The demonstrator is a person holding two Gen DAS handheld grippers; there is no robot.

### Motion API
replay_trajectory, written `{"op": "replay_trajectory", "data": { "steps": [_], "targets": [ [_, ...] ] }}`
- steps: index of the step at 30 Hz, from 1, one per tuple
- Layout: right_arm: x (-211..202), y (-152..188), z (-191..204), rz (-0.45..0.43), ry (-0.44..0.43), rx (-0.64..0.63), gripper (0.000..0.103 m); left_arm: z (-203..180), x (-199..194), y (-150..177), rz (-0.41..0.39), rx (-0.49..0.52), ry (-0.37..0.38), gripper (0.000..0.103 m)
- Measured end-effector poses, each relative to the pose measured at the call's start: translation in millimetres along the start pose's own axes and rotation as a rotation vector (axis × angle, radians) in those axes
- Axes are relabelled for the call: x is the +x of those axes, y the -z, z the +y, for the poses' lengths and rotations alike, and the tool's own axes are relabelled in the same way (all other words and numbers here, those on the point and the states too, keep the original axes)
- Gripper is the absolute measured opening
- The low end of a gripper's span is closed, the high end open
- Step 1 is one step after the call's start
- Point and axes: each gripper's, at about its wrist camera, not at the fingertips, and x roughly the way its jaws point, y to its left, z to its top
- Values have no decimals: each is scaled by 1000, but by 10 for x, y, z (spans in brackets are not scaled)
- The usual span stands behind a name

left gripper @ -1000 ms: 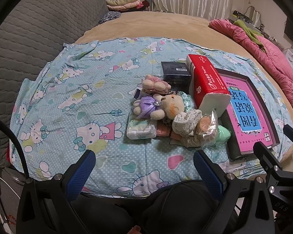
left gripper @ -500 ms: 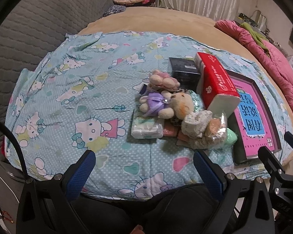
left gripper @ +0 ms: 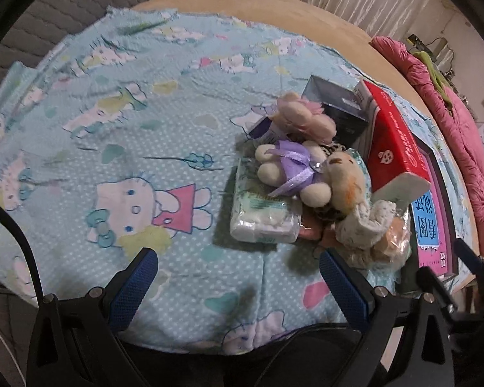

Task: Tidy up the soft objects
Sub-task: 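Grasp the white diaper pack with left tool while right grasps peach-sponge bag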

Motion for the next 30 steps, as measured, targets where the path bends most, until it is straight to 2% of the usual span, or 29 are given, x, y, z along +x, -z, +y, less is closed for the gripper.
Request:
{"op": "replay_trajectory", "data": {
  "steps": [12,16,19,21,23,25,27,28,30],
  "targets": [
    [343,-93,172,31,-28,-47,101,-27,401,-174,28,14,22,99],
    [397,-90,237,20,-22,-90,97,13,483,-191,50,-2,39,96],
    [431,-87,290,21,-46,-117,86,64,515,-211,53,-18,64,93],
    [432,-88,326,17,-82,-134,63,79,521,-217,51,-22,83,90],
    [433,-84,347,19,-106,-140,56,86,522,-223,50,-21,111,82],
    [425,-74,353,15,-109,-140,55,77,541,-224,58,-18,136,75],
    [403,-68,307,12,-128,-118,53,64,545,-225,63,-16,172,63],
    [390,-67,285,12,-136,-106,53,62,549,-225,66,-16,202,52],
    [353,-59,235,10,-151,-84,49,40,566,-235,72,-14,224,49]
  ]
}}
